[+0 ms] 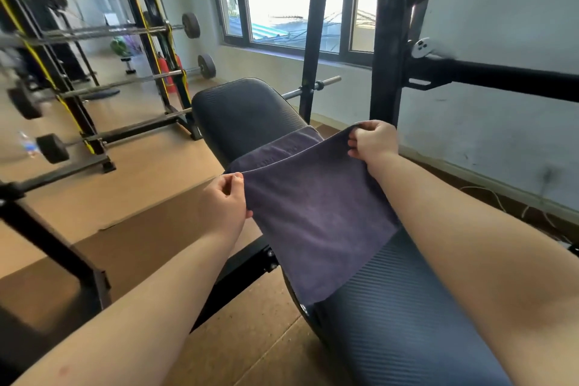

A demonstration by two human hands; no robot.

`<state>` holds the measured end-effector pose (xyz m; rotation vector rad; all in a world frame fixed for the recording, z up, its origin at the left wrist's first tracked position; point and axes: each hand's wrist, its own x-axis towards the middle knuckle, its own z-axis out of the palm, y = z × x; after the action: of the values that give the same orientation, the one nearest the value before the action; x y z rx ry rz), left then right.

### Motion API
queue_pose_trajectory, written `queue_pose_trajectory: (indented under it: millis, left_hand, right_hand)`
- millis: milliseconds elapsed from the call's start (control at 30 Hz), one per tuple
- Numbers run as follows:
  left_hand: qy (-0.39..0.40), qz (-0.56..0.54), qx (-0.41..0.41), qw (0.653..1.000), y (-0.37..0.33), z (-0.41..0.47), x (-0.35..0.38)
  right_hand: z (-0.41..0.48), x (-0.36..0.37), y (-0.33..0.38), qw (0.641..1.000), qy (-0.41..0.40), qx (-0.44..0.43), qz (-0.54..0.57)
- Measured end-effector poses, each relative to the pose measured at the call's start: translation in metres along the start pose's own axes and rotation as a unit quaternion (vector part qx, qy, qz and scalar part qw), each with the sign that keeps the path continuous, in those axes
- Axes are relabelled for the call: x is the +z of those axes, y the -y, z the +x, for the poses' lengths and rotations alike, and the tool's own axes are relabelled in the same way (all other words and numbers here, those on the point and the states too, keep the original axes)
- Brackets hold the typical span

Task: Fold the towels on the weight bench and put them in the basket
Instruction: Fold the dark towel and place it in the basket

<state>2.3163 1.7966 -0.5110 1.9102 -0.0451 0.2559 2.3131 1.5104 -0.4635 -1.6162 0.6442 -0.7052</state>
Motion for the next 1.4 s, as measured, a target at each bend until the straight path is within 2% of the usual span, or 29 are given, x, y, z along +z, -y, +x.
queue_pose_trajectory:
  millis: [333, 500, 767, 1000, 1267, 1400]
  left_hand:
    - [-0.063, 0.04, -0.017, 0.997, 0.02, 0.052, 0.002]
    - [-0.016, -0.007, -0.062, 0.998, 0.027, 0.062, 0.003]
    - [-0.05, -0.029, -0.057, 0.997, 0.023, 0.063, 0.007]
    - [-0.083, 0.028, -0.004, 0.996, 0.019, 0.067, 0.009]
    - [-0.112, 0.04, -0.012, 0.993, 0.017, 0.076, 0.011]
    - [-0.1, 0.04, -0.032, 0.994, 0.021, 0.081, 0.012]
  right_hand:
    - [0.032, 0.061, 0.004, 0.995, 0.022, -0.048, -0.081]
    - [0.046, 0.074, 0.007, 0.99, 0.014, -0.068, -0.119]
    - [0.056, 0.093, 0.0, 0.981, 0.012, -0.084, -0.177]
    - [0.061, 0.099, -0.004, 0.962, 0.001, -0.114, -0.248]
    - [0.067, 0.104, 0.002, 0.946, 0.018, -0.123, -0.298]
    - [0.07, 0.106, 0.002, 0.941, 0.019, -0.108, -0.319]
